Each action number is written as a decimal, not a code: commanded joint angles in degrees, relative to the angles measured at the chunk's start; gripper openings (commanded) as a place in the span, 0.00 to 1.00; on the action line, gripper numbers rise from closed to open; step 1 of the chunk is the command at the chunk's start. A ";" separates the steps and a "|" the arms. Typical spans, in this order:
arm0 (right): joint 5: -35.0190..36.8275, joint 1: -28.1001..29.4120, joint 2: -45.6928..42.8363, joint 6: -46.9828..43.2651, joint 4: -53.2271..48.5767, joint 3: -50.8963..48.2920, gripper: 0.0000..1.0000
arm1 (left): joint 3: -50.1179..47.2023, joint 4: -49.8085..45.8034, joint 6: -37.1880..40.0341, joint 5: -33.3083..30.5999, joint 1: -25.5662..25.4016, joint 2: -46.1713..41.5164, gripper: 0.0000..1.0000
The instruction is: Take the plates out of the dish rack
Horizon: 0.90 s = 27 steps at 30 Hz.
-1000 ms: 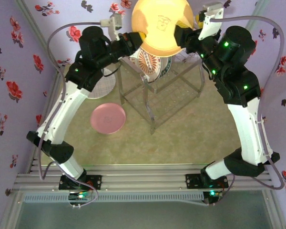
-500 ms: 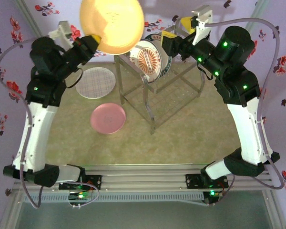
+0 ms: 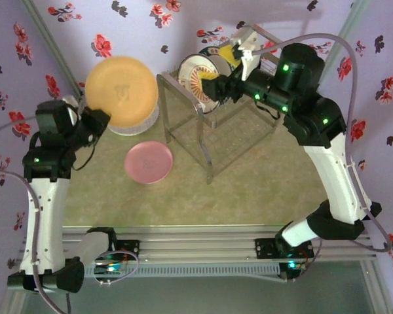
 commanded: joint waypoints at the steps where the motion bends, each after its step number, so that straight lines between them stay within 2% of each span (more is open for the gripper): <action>1: 4.34 3.15 1.22 -2.92 -5.25 1.35 0.80 | -4.64 -7.07 1.05 -2.62 0.60 -3.09 0.00; 6: 7.26 6.63 2.32 -1.11 -8.27 2.12 0.80 | -12.36 -7.49 2.69 -3.02 0.62 -4.08 0.00; 14: 12.06 11.01 3.57 1.62 -13.65 3.72 0.80 | -22.42 -1.10 3.97 -0.80 0.60 -1.75 0.00; 27: 21.38 17.00 3.73 0.28 -19.88 4.32 0.82 | -29.34 9.17 5.41 1.94 -0.21 8.28 0.00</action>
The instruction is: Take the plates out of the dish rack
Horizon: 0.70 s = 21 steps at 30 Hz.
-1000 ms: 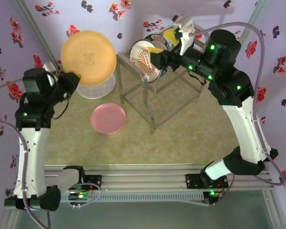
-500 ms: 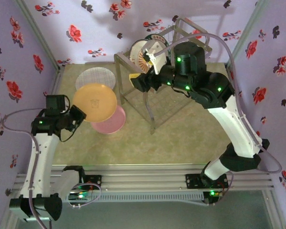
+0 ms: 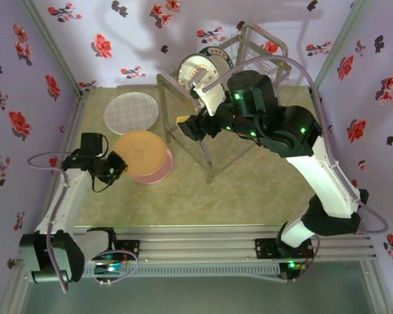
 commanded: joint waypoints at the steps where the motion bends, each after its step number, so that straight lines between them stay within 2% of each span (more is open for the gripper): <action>1: 3.88 1.08 0.07 -0.49 -1.35 0.73 0.82 | -0.99 5.40 1.68 1.83 -0.26 2.12 0.00; 14: 4.49 1.44 -1.53 -0.27 0.77 -2.10 0.82 | -5.50 16.13 -0.11 5.47 -0.23 11.07 0.00; 21: 4.59 1.45 -1.42 -0.53 0.97 -2.32 0.82 | -5.75 16.41 0.80 5.65 -0.26 13.06 0.00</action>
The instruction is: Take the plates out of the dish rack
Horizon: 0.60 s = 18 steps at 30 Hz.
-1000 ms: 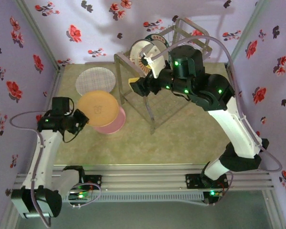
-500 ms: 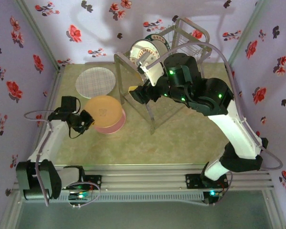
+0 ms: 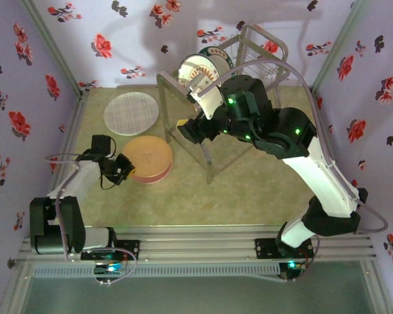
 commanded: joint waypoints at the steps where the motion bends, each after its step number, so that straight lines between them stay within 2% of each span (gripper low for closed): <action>1: 1.02 0.54 -1.19 -0.52 1.54 -0.34 0.82 | 0.01 2.09 0.84 1.45 -0.26 0.22 0.00; 18: 0.70 0.49 -0.52 -0.82 2.63 -0.21 0.83 | -1.05 2.32 1.25 1.31 -0.26 1.69 0.00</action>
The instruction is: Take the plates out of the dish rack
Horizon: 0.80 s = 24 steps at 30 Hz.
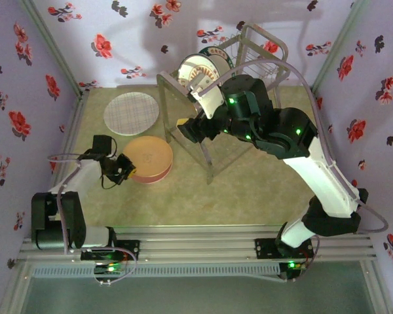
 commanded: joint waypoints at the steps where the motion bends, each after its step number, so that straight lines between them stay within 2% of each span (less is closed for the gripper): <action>1: 0.52 0.48 -0.48 -0.83 2.16 -0.23 0.83 | -0.88 0.64 1.32 1.12 -0.26 0.74 0.00; 18: 0.51 0.48 0.34 -1.37 2.26 0.38 0.83 | -1.07 1.69 1.69 1.30 -0.21 2.68 0.01; 24: 0.47 0.49 0.53 -1.36 2.31 0.67 0.83 | -0.53 1.20 2.02 1.69 -0.18 3.02 0.16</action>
